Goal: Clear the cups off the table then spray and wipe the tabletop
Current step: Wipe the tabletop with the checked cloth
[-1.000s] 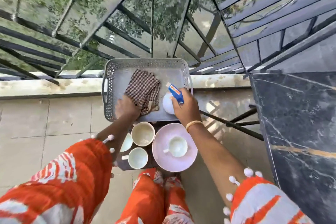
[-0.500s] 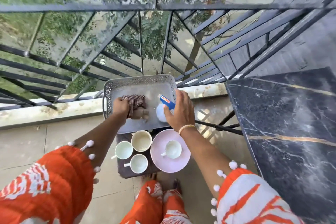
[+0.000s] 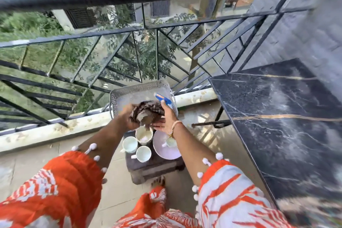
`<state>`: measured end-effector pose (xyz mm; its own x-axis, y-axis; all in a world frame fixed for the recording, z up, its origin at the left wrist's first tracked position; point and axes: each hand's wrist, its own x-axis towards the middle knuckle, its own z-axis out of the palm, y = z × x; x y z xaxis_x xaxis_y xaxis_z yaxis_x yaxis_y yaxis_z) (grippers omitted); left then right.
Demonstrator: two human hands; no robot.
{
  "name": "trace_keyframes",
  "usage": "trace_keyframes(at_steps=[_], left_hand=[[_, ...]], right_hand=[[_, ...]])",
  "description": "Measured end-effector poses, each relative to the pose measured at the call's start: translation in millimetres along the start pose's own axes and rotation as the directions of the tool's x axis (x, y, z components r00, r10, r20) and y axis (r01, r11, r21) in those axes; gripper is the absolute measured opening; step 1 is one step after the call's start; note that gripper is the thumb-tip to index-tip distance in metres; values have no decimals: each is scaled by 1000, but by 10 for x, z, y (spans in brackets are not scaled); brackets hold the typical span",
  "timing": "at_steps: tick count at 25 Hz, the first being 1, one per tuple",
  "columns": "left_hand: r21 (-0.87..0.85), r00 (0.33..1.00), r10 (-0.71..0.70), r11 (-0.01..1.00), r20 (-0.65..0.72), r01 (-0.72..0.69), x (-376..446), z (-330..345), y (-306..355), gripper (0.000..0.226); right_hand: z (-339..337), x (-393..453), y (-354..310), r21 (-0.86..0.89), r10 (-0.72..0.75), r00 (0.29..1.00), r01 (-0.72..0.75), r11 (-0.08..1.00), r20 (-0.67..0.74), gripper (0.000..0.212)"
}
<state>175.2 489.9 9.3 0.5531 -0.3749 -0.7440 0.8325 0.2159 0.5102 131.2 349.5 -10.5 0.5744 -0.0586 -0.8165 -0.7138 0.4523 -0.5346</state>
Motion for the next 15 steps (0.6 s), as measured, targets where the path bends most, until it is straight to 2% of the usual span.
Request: trace_keyframes(at_steps=[3,4,6,8,11,12,15], left_hand=[[358,991,-103,931,83,67,-349,159,-375,19],[428,977,-174,898,124,105,-469,223,-537,19],[515,913,-362,828,190,221,-521,279,-792,37],[619,884,-438,744,166,252,-554,449,-1072,20],[733,907,-413,641,78,229,-582,773,-1368,19],[743,927,-371,636,53,212,-589,900,-1457,20],[732,965,-256,666,48,141,-519,1333,-1683,19]], right_hand=[[-205,-125,257,62,-79,997,80,995,-17,50],[-318,-143,366,63,-115,991,119,991,-67,49],[-617,-153,555,114,-173,969,195,974,-179,56],[-1007,-351,709,144,-208,943,251,957,-259,55],[-1549,-766,782,173,-245,910,315,933,-335,17],[-1714,-951,761,161,-264,898,335,928,-352,13],[-2256,-1298,680,187,-274,887,361,914,-371,18]])
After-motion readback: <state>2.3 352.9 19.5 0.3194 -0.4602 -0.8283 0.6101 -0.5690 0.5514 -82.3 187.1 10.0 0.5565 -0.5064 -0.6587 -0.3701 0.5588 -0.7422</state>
